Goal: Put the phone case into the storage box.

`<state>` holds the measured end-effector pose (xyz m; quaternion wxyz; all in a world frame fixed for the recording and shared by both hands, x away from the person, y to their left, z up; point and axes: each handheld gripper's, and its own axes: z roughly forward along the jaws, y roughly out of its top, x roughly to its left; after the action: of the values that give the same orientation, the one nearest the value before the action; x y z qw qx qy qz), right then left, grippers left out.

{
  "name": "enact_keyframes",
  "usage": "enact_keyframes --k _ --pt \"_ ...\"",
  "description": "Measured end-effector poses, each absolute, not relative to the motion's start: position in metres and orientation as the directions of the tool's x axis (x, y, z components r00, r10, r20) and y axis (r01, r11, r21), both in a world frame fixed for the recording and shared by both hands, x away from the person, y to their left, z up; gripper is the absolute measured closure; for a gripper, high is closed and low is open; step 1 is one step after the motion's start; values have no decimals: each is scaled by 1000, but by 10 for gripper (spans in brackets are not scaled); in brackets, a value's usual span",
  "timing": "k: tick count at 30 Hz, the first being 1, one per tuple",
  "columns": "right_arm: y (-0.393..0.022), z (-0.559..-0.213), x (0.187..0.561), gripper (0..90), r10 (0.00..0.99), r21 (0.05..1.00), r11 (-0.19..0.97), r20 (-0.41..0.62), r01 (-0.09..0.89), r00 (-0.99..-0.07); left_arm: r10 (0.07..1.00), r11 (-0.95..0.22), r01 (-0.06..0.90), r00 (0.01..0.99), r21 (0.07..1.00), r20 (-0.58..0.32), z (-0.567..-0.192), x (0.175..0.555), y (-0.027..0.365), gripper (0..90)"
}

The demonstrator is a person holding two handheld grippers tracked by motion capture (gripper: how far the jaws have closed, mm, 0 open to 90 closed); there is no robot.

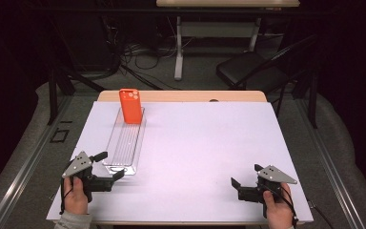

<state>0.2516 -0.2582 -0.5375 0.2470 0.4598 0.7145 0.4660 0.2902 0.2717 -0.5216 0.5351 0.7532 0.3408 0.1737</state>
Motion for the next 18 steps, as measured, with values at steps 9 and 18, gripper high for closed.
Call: enact_keyframes --k 9,18 --pt "-258 -540 252 0 888 890 147 74 432 -455 696 -206 329 711 922 -98 -524 291 268 31" --pt "-257 -542 253 0 882 887 160 69 433 -467 699 -201 328 708 923 -100 -523 291 268 31"
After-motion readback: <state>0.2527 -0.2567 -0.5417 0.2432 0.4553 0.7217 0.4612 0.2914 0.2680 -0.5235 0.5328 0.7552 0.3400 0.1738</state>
